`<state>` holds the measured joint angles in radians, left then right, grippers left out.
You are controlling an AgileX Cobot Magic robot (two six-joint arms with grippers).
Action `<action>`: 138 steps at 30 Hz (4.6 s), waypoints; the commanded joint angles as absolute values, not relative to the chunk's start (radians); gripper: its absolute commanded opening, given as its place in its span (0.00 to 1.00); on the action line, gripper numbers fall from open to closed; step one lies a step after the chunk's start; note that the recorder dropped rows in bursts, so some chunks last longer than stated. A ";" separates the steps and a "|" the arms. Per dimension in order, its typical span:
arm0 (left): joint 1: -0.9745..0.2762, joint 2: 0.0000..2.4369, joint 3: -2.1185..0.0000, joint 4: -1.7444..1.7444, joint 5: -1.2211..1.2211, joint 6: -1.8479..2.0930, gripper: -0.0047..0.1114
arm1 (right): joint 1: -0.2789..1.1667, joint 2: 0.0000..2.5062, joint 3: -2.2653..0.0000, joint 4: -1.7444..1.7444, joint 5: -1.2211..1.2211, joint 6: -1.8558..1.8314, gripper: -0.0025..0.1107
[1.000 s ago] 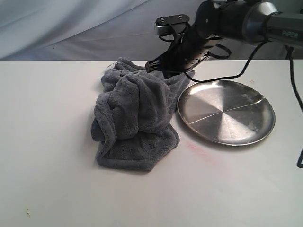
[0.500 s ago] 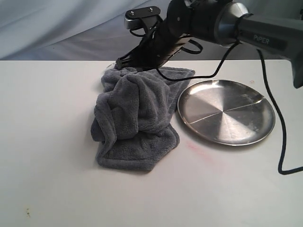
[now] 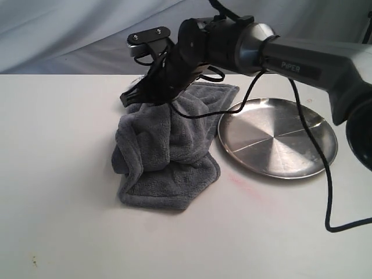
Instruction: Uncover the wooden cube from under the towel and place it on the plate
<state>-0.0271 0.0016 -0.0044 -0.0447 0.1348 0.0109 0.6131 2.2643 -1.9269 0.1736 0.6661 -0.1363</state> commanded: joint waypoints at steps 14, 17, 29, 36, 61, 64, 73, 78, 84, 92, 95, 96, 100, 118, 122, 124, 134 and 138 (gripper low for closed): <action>-0.028 0.000 0.000 -0.044 0.133 0.011 0.05 | 0.683 2.166 -1.802 0.165 1.010 -0.222 0.02; -0.028 0.000 0.000 -0.044 0.133 0.008 0.05 | 0.679 2.099 -1.707 0.130 0.958 -0.224 0.02; -0.028 0.000 0.000 -0.044 0.133 0.008 0.05 | 0.443 2.017 -1.554 0.128 0.826 -0.171 0.02; -0.028 0.000 0.000 -0.044 0.133 0.011 0.05 | 0.389 2.022 -1.563 0.210 0.641 -0.162 0.02; -0.028 0.000 0.000 -0.044 0.133 0.010 0.05 | 0.513 2.206 -1.839 0.228 0.561 -0.149 0.02; -0.028 0.000 0.000 -0.044 0.133 0.010 0.05 | 0.525 2.206 -1.839 0.228 0.538 -0.149 0.02; -0.028 0.000 0.000 -0.044 0.133 0.010 0.05 | 0.570 2.206 -1.839 0.231 0.498 -0.149 0.02; -0.028 0.000 0.000 -0.044 0.133 0.010 0.05 | 0.616 2.206 -1.839 0.224 0.512 -0.156 0.02; -0.028 0.000 0.000 -0.044 0.133 0.010 0.05 | 0.708 2.206 -1.839 0.206 0.653 -0.186 0.02; -0.028 0.000 0.000 -0.044 0.133 0.010 0.05 | 0.723 2.146 -1.742 0.161 0.757 -0.187 0.02; -0.028 0.000 0.000 -0.044 0.133 0.010 0.05 | 0.719 2.086 -1.645 0.135 0.718 -0.187 0.02; -0.028 0.000 0.000 -0.044 0.133 0.010 0.05 | 0.719 2.068 -1.618 0.132 0.702 -0.187 0.02; -0.028 0.000 0.000 -0.044 0.133 0.012 0.05 | 0.691 1.987 -1.496 0.104 0.636 -0.172 0.02; -0.028 0.000 0.000 -0.044 0.133 0.010 0.05 | 0.519 2.027 -1.584 0.223 0.445 -0.114 0.02; -0.028 0.000 0.000 -0.044 0.133 0.010 0.05 | 0.570 2.040 -1.584 0.223 0.405 -0.198 0.02; -0.028 0.000 0.000 -0.044 0.133 0.010 0.05 | 0.588 2.046 -1.584 0.223 0.389 -0.210 0.07; -0.028 0.000 0.000 -0.044 0.133 0.008 0.05 | 0.608 2.068 -1.584 0.201 0.276 -0.236 0.66; -0.028 0.000 0.000 -0.044 0.133 0.008 0.05 | 0.608 2.099 -1.584 0.161 0.269 -0.231 0.67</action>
<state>-0.0271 0.0016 -0.0044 -0.0447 0.1348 0.0109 0.6082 2.0787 -1.5773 0.1889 0.2842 -0.2257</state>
